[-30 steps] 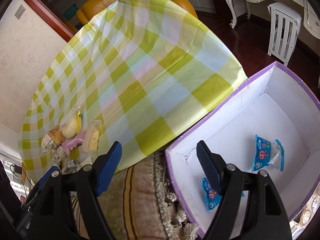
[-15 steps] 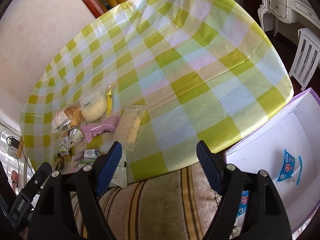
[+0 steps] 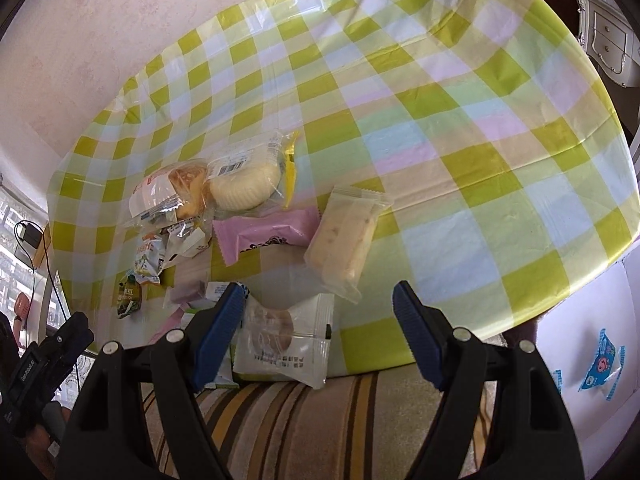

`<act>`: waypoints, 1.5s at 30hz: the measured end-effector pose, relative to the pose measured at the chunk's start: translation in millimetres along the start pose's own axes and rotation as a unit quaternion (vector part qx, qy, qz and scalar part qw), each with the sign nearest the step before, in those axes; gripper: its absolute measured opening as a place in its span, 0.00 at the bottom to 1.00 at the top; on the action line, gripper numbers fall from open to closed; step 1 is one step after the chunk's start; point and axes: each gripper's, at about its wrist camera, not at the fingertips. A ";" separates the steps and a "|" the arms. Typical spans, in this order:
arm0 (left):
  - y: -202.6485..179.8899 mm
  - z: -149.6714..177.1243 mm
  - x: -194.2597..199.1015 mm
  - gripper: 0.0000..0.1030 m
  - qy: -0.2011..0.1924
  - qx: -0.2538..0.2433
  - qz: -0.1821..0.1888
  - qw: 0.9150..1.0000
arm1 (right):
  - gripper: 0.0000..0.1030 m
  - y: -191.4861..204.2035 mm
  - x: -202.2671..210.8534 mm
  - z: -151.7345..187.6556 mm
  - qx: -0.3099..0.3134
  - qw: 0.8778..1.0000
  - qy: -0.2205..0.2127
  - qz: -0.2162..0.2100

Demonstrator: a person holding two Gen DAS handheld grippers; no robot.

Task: Organize snacks
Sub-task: 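Grasp green garlic pea bag with left tool while right tool grasps clear pastry bag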

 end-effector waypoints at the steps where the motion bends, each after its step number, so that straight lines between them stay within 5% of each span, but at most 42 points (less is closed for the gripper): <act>1: 3.5 -2.4 -2.0 0.71 0.003 0.005 -0.003 1.000 | 0.75 3.6 -1.8 -0.2 0.007 1.000 0.001 0.001; 16: 5.2 -41.8 -55.5 0.70 0.047 0.004 -0.090 0.995 | 0.75 7.6 -31.7 -21.9 -0.009 0.998 0.015 0.060; 23: 2.4 -46.9 -68.6 0.61 0.055 -0.005 -0.115 0.992 | 0.74 5.8 -42.2 -31.6 -0.014 0.996 0.014 0.091; 28: 0.9 -47.8 -72.5 0.52 0.056 -0.011 -0.128 0.990 | 0.61 6.1 -49.4 -34.1 -0.011 0.994 0.022 0.102; 31: 1.2 -46.1 -71.7 0.32 0.053 -0.012 -0.127 0.990 | 0.48 7.6 -50.2 -34.1 -0.008 0.993 0.021 0.114; 35: 2.2 -44.9 -70.9 0.31 0.051 -0.010 -0.121 0.991 | 0.36 5.4 -48.8 -32.5 -0.010 0.994 0.017 0.109; 45: -8.5 -35.5 -41.4 0.30 0.010 -0.014 -0.111 0.994 | 0.35 1.3 -28.7 -24.6 -0.013 0.997 -0.008 0.082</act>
Point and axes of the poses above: each gripper's, at about its wrist camera, not at the fingertips, and x roughly against the way its jaws point, y to its left, z to its underside, and after that the axes turned 11 degrees about y, right-handed
